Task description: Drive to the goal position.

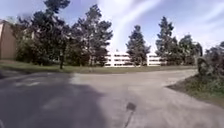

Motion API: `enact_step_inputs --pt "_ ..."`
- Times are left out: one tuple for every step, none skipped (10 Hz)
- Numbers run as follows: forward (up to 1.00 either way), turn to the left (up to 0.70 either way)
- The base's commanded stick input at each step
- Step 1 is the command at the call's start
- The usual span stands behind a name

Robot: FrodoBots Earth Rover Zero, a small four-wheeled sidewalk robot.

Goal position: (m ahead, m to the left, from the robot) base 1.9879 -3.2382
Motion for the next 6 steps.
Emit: enact_step_inputs --pt "0.70 0.00" --pt "0.70 0.00" --pt "0.70 0.00" --pt "0.70 0.00" --pt "0.70 -0.02" --pt "0.70 -0.29"
